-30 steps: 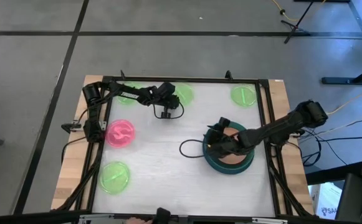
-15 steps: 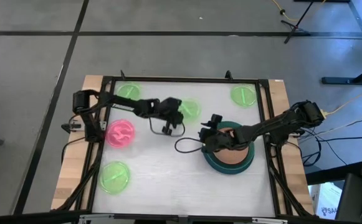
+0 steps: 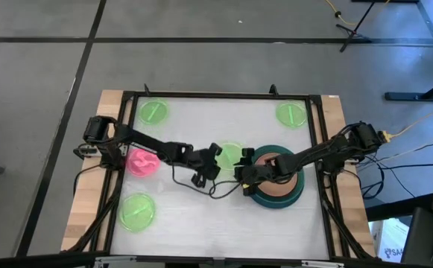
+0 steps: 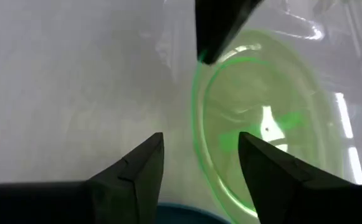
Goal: Stack plastic plates
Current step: Stack the light green plate on top of the orange plate, then stack the light green plate on top of the light plate
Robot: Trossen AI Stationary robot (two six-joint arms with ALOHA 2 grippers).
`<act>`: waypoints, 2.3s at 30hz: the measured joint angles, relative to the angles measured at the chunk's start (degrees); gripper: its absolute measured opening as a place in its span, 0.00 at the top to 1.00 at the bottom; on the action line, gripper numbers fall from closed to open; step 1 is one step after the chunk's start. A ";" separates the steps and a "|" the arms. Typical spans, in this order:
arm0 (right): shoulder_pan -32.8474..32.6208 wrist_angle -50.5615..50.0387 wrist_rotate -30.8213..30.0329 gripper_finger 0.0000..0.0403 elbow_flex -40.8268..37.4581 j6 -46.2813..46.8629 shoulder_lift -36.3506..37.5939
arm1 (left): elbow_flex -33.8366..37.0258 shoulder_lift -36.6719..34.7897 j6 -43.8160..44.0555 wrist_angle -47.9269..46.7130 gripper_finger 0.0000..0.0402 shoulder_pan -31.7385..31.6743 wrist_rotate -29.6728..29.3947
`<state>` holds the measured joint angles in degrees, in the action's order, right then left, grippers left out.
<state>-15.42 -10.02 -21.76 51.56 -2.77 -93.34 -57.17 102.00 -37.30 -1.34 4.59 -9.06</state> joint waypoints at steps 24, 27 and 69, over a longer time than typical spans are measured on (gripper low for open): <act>-0.43 -1.13 -1.10 0.99 0.16 -4.87 2.20 | -0.14 -1.43 6.35 -1.56 0.83 7.84 -12.07; -2.12 -2.41 -2.46 0.98 0.20 -3.65 4.36 | -0.22 -3.69 9.39 -4.59 0.77 9.29 -12.95; -17.50 -39.78 4.61 0.70 -1.10 50.45 18.47 | 10.45 -13.14 23.21 -0.06 0.69 13.01 -11.22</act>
<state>-32.92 -49.81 -17.15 50.46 47.68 -74.87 -46.72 88.86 -14.09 -1.41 17.60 -20.27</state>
